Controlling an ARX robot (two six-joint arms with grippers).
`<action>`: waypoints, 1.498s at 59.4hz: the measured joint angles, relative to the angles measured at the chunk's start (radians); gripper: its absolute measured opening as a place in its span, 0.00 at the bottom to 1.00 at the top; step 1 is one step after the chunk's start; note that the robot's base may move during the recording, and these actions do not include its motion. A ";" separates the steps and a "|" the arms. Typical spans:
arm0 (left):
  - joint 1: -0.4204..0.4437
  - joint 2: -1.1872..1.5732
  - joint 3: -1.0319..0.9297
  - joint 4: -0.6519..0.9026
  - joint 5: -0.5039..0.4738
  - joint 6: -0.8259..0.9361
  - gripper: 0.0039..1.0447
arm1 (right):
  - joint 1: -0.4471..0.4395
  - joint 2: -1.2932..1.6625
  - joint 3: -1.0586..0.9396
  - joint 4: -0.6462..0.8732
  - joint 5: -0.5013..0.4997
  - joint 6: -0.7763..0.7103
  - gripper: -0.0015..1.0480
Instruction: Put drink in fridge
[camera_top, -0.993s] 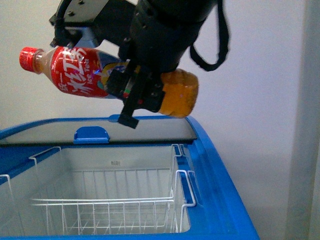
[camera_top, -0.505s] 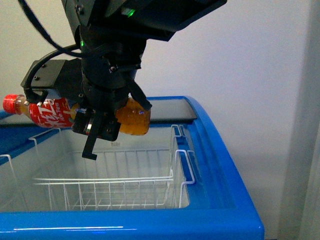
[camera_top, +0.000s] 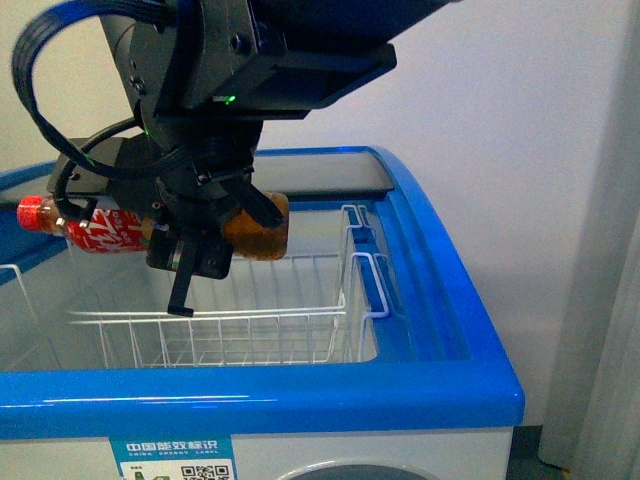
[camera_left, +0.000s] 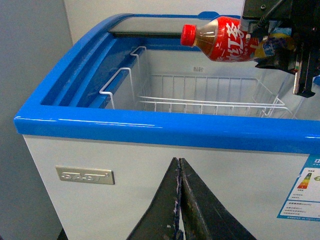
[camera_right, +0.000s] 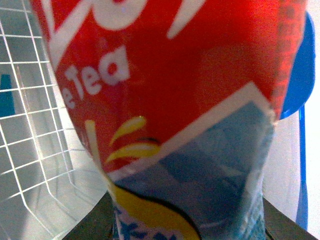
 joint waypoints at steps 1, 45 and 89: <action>0.000 0.000 0.000 0.000 0.000 0.000 0.02 | -0.003 0.005 0.001 0.005 0.000 -0.002 0.39; 0.000 0.000 0.000 0.000 0.000 0.000 0.05 | -0.075 0.209 0.003 0.229 -0.058 -0.081 0.39; 0.000 0.000 0.000 0.000 0.000 0.000 0.92 | -0.073 0.113 -0.097 0.317 -0.085 0.042 0.93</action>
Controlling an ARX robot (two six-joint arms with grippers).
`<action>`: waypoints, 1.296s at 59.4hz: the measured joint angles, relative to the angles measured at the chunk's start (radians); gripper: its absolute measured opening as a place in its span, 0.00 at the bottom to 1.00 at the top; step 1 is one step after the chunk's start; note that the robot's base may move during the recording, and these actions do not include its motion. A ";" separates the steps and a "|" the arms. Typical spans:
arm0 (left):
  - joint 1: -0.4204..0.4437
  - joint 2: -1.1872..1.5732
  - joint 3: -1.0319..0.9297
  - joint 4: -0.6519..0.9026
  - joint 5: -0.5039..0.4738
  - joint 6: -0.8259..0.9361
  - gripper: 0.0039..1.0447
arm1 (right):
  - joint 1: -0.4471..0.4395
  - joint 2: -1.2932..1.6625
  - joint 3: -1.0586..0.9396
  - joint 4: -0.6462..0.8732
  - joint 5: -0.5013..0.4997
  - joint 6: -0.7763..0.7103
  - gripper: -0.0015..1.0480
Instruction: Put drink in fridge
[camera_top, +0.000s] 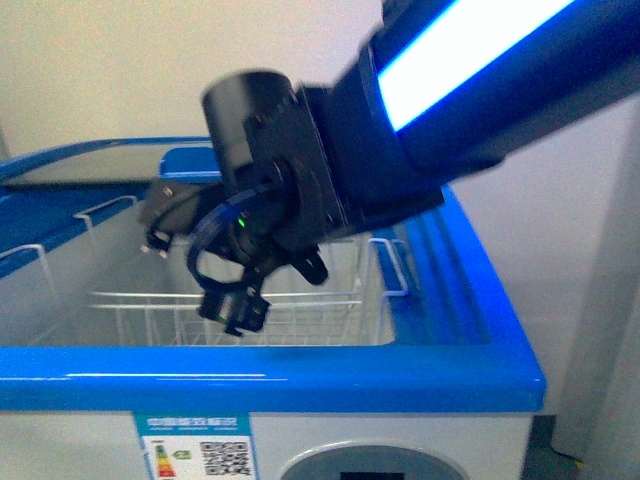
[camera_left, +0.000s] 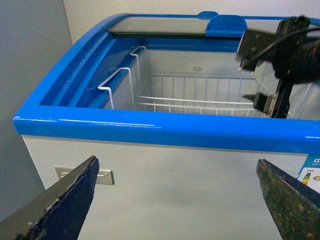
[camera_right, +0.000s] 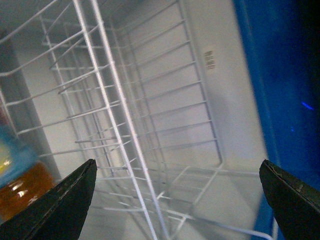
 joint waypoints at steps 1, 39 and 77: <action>0.000 0.000 0.000 0.000 0.000 0.000 0.92 | 0.000 -0.019 -0.008 0.002 0.000 0.016 0.93; 0.000 0.000 0.000 0.000 0.000 0.000 0.92 | -0.341 -1.026 -0.659 -0.212 0.267 0.956 0.93; 0.000 -0.002 0.000 -0.002 0.000 0.000 0.92 | -0.590 -2.127 -1.615 -0.136 -0.229 1.004 0.03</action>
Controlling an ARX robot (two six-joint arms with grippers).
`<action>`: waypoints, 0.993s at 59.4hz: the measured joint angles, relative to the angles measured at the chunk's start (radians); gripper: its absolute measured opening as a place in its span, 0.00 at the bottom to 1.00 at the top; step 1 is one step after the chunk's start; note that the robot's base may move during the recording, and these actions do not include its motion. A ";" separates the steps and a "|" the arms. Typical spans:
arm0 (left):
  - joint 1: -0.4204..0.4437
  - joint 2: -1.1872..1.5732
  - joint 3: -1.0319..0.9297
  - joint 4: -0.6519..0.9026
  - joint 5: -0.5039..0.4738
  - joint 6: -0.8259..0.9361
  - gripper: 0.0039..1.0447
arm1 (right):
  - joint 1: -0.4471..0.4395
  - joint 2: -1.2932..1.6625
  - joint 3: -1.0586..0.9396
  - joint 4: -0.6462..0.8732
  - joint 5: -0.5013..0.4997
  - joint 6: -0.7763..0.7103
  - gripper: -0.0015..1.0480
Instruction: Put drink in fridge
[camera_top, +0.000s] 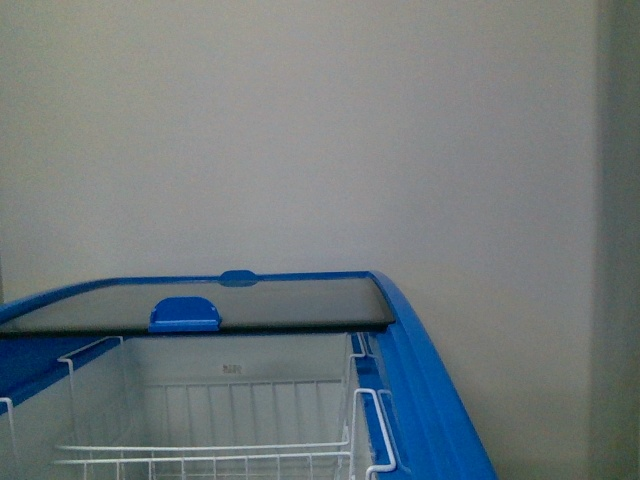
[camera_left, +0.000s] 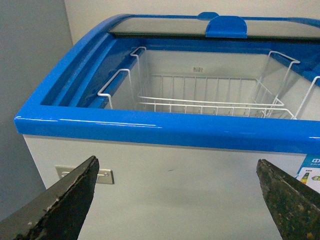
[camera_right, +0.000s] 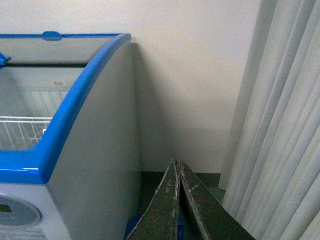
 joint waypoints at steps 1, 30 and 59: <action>0.000 0.000 0.000 0.000 0.000 0.000 0.92 | -0.004 -0.007 -0.006 0.004 -0.001 -0.003 0.03; 0.000 0.000 0.000 0.000 0.000 0.000 0.92 | -0.011 -0.095 -0.146 0.050 -0.011 -0.001 0.03; 0.000 0.000 0.000 0.000 0.000 0.000 0.92 | -0.013 -0.178 -0.236 0.064 -0.011 -0.001 0.03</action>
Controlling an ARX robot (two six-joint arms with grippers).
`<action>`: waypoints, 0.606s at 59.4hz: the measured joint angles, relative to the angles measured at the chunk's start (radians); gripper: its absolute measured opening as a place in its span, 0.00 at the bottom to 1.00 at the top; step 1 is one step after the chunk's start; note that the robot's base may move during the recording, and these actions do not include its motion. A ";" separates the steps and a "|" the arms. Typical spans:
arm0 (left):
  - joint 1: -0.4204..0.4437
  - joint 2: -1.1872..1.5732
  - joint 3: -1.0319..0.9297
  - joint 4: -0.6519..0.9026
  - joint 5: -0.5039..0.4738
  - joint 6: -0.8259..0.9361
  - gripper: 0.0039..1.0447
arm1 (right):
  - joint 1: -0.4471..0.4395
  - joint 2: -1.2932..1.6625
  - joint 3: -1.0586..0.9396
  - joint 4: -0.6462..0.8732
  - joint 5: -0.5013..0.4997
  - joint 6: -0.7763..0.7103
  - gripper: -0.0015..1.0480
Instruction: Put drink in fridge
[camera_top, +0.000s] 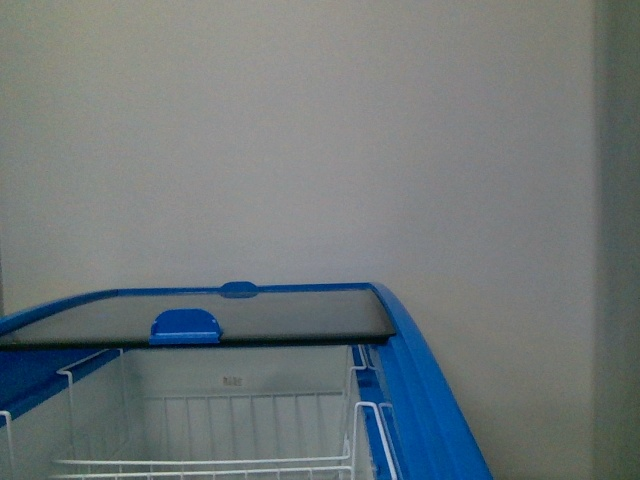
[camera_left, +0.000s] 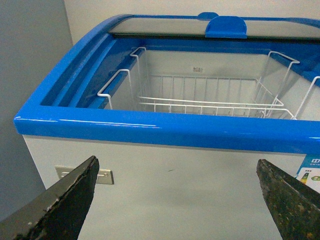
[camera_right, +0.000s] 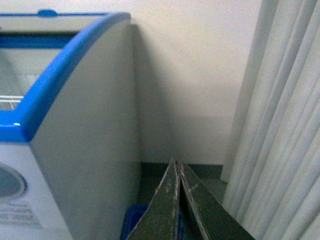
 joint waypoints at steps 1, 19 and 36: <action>0.000 0.000 0.000 0.000 0.000 0.000 0.92 | 0.000 -0.001 0.000 0.000 -0.003 0.000 0.03; 0.000 0.000 0.000 0.000 0.000 0.000 0.92 | 0.000 -0.006 0.000 0.003 -0.002 -0.001 0.05; 0.000 0.000 0.000 0.000 0.000 0.000 0.92 | 0.000 -0.006 0.000 0.003 -0.002 0.000 0.55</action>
